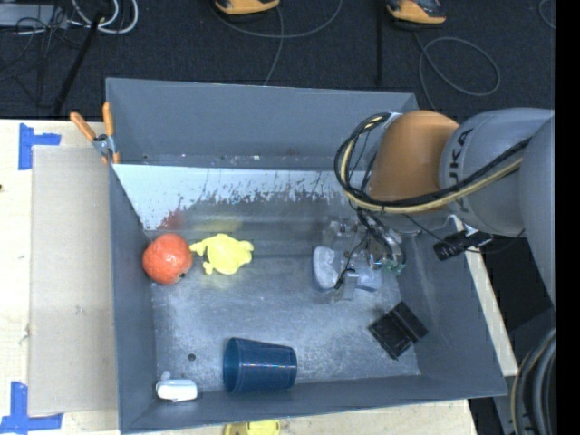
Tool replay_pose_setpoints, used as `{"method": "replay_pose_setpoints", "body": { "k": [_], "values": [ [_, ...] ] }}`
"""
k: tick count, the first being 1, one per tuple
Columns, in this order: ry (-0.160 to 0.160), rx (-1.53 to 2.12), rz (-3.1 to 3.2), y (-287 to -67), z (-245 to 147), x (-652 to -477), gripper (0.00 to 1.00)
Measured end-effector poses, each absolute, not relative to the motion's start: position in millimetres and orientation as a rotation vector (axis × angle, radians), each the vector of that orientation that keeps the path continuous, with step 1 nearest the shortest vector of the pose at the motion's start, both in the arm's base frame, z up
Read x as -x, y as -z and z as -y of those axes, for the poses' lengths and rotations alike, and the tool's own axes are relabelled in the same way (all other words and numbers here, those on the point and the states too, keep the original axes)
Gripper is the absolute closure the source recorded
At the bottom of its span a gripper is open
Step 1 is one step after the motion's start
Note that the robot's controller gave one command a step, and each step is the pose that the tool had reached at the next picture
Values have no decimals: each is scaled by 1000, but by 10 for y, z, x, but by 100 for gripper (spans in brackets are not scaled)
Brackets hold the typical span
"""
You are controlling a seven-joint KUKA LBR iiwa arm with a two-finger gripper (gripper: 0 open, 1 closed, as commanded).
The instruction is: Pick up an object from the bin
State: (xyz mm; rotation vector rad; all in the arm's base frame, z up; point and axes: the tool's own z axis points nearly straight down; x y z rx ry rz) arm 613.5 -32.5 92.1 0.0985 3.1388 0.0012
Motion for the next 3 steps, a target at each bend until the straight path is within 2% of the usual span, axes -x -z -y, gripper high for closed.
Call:
{"method": "replay_pose_setpoints", "body": {
  "k": [1, 2, 3],
  "values": [
    [-1, -759, -3049, -743, 371, -6155, 0],
    [1, -532, -3094, -699, 334, -6212, 100],
    [1, -531, -3095, -699, 333, -6212, 100]
  ]
}}
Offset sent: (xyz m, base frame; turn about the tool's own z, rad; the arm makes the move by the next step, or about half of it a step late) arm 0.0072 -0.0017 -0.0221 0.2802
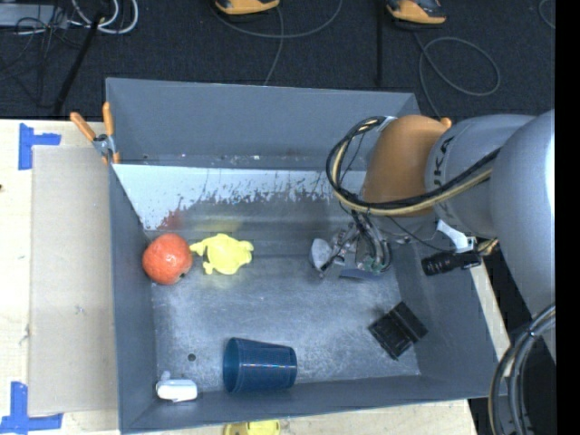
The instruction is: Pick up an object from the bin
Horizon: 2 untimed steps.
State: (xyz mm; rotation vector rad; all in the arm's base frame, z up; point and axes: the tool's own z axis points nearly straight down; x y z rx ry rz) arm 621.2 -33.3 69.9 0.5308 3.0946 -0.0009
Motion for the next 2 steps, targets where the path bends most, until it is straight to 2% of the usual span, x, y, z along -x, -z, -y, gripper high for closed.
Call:
{"method": "replay_pose_setpoints", "body": {
  "k": [1, 2],
  "values": [
    [2, -532, -3100, -743, 332, -6194, 100],
    [1, -532, -3105, -948, 332, -6182, 100]
  ]
}}
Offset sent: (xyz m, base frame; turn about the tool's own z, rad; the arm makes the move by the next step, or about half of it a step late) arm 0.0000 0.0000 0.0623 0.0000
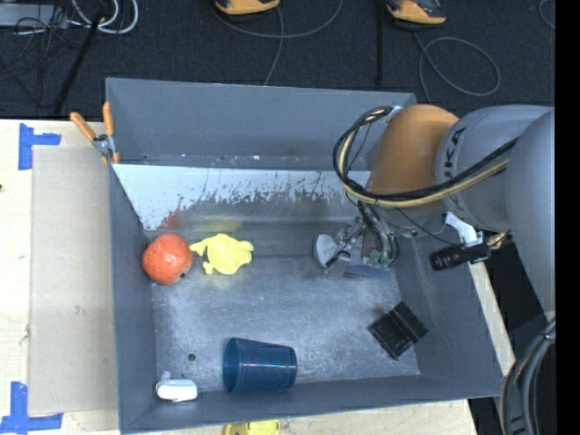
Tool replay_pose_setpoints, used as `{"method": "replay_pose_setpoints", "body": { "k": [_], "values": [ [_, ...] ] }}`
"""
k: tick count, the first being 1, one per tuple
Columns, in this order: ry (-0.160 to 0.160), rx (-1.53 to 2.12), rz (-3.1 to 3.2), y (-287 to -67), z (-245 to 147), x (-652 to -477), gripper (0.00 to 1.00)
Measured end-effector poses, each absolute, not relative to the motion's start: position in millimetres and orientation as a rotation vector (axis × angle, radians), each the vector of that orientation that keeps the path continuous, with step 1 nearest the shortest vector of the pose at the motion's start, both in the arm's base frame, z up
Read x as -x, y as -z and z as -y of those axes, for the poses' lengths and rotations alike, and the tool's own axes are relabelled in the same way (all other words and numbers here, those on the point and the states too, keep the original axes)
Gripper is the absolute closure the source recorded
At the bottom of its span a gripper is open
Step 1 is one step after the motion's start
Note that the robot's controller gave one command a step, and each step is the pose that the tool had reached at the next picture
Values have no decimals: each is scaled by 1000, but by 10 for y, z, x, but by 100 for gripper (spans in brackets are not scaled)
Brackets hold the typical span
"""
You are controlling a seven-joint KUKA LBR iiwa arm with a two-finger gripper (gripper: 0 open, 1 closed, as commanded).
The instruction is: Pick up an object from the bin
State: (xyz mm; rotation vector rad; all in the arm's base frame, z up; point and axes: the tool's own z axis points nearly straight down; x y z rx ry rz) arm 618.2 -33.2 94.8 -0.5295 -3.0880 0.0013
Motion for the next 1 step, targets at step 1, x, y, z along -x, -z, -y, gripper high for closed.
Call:
{"method": "replay_pose_setpoints", "body": {
  "k": [1],
  "values": [
    [1, 531, 3098, -1124, 335, -6209, 100]
  ]
}}
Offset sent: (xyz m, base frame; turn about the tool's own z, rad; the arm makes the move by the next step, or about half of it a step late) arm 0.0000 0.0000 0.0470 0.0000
